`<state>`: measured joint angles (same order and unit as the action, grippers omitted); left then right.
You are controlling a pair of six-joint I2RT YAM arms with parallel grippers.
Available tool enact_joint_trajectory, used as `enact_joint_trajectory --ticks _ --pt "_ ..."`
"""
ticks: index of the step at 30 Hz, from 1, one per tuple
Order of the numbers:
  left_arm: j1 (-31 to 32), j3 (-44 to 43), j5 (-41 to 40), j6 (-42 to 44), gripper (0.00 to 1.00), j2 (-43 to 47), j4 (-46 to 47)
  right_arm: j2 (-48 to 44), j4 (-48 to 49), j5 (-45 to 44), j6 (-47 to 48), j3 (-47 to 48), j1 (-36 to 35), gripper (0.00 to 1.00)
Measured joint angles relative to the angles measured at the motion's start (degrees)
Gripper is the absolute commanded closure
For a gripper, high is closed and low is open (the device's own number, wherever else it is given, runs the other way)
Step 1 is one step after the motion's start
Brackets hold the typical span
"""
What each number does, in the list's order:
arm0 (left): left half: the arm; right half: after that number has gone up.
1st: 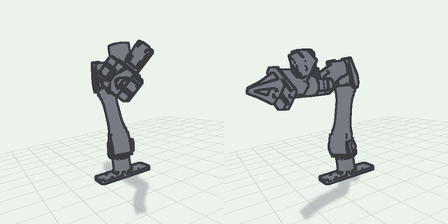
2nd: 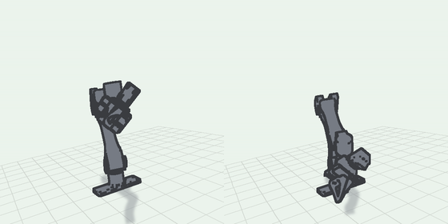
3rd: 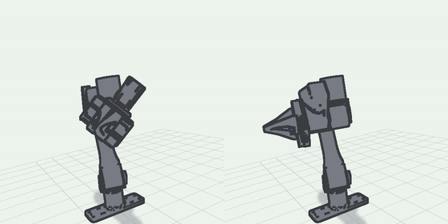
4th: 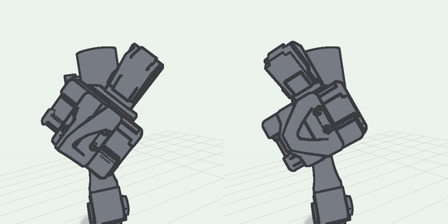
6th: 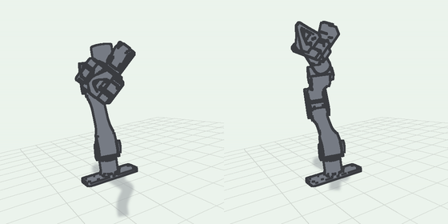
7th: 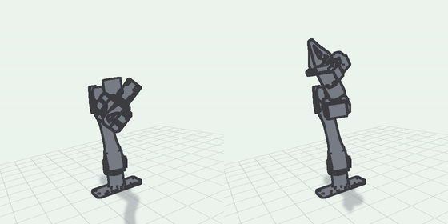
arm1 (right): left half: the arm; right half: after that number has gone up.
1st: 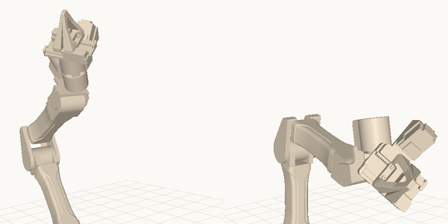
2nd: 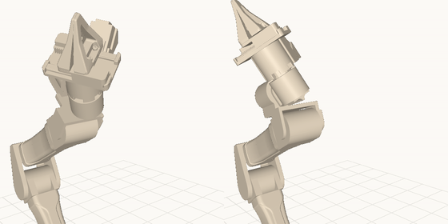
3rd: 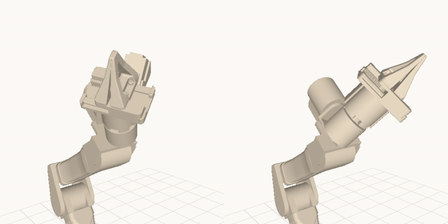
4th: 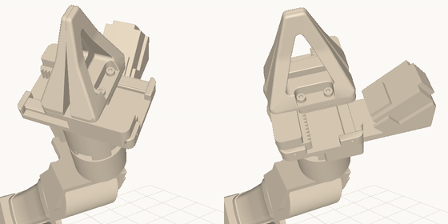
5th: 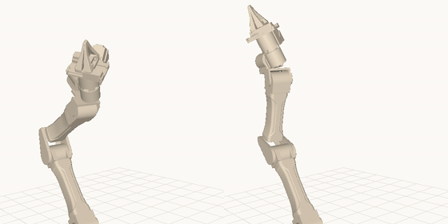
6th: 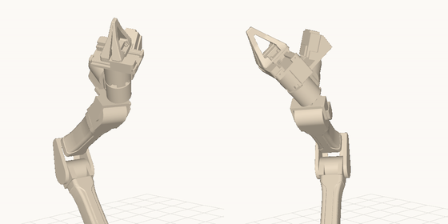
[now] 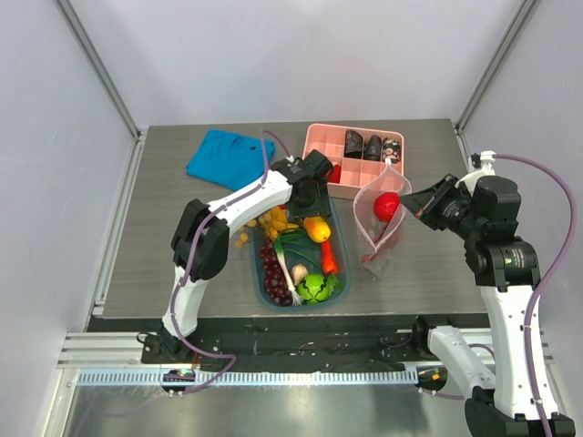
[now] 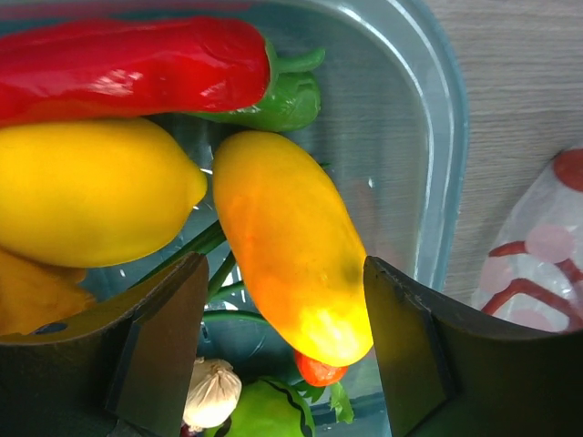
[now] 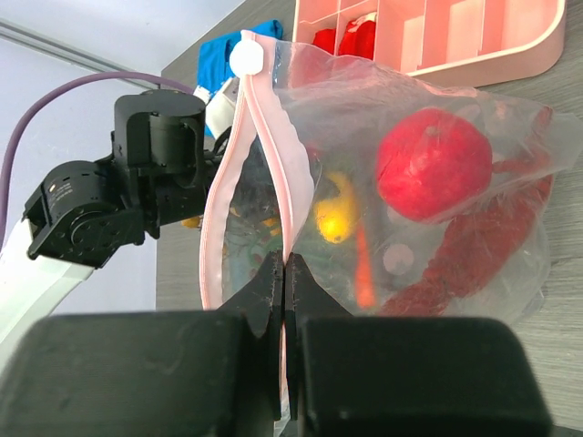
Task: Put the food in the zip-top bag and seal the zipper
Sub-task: Pick up the fake fruit from the bin, then place the fake fruit in the zipper food storage bag.
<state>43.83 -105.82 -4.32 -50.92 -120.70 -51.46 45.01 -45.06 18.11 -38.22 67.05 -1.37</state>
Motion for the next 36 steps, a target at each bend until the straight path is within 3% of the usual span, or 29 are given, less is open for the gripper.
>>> enact_joint_trajectory --ticks 9,12,13,16,21,24,31,36 --pt "0.5 1.7 2.9 -1.9 0.25 -1.7 1.9 0.1 0.0 0.0 0.5 -0.2 0.0 0.99" --pt "0.6 2.5 4.0 -2.5 0.35 -2.0 3.1 0.4 0.0 0.0 0.6 -0.2 0.0 0.99" --pt "0.6 3.0 4.4 -2.7 0.44 -2.0 3.5 0.6 0.0 0.0 0.6 -0.2 0.0 0.99" --pt "0.4 3.8 5.2 -2.8 0.58 -1.9 3.9 0.8 0.0 0.0 0.6 -0.2 0.0 0.99" --pt "-0.1 5.0 5.9 -2.2 0.65 -0.1 5.1 0.8 0.0 0.0 0.6 -0.2 0.0 0.99" --pt "-0.1 5.2 5.8 -0.9 0.72 3.5 5.1 0.7 0.0 0.0 0.6 -0.2 0.0 0.99" --pt "-0.1 5.4 2.1 5.4 0.75 18.4 7.8 0.4 0.1 0.4 0.5 -0.4 0.0 0.99" --pt "1.1 7.2 -1.2 14.0 0.76 29.2 20.0 -0.4 0.7 1.6 -0.1 -1.1 0.0 0.99"
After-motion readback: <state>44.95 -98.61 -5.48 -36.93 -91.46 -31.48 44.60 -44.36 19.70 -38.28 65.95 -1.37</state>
